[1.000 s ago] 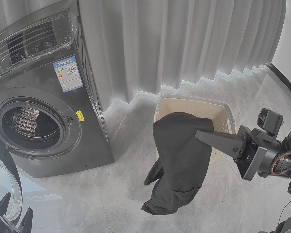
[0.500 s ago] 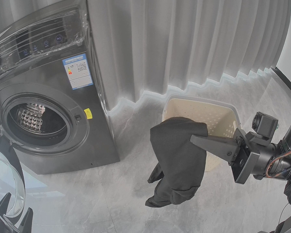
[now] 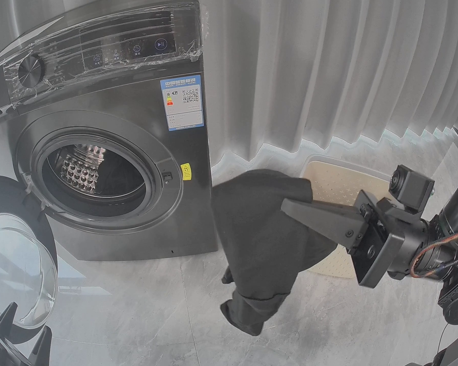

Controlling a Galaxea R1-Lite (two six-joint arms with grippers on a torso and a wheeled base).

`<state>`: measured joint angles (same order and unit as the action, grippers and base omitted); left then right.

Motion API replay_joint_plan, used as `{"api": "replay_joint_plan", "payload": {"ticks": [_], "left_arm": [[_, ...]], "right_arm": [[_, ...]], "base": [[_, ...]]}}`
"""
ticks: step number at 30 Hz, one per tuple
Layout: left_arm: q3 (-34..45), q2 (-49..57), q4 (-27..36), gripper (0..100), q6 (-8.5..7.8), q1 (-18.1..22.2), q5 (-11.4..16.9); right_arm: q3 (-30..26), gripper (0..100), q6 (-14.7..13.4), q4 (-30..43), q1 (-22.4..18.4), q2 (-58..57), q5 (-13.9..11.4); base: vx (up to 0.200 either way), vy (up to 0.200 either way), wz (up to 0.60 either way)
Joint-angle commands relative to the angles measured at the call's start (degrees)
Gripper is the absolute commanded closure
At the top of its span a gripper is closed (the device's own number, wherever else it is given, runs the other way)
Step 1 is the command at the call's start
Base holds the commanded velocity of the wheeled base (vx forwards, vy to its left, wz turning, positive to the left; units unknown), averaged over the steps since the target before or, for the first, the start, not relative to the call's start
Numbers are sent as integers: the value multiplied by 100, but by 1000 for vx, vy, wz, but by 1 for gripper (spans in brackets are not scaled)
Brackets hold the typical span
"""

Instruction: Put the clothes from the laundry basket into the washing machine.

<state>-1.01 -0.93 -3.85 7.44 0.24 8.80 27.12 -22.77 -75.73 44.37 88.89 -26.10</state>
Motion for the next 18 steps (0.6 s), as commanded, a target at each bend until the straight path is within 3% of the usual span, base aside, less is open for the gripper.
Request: {"api": "replay_joint_plan", "payload": {"ticks": [1,5,10,16,18], "left_arm": [[101,93,-1,0,3,2,-1],[101,93,-1,0,3,2,-1],[101,93,-1,0,3,2,-1],[101,93,-1,0,-5,2,-1],[101,93,-1,0,-5,2,-1]], "right_arm": [[153,100,-17,-302,361,234,8],[91,100,-34,-496,441,339,8],[144,100,-26,-522,256,629,88],[241,100,-17,-601,168,761,123],[258,100,1,-645,159,779,123]], "base": [[0,0,0],[0,0,0],[0,0,0],[0,0,600],[0,0,0]]}}
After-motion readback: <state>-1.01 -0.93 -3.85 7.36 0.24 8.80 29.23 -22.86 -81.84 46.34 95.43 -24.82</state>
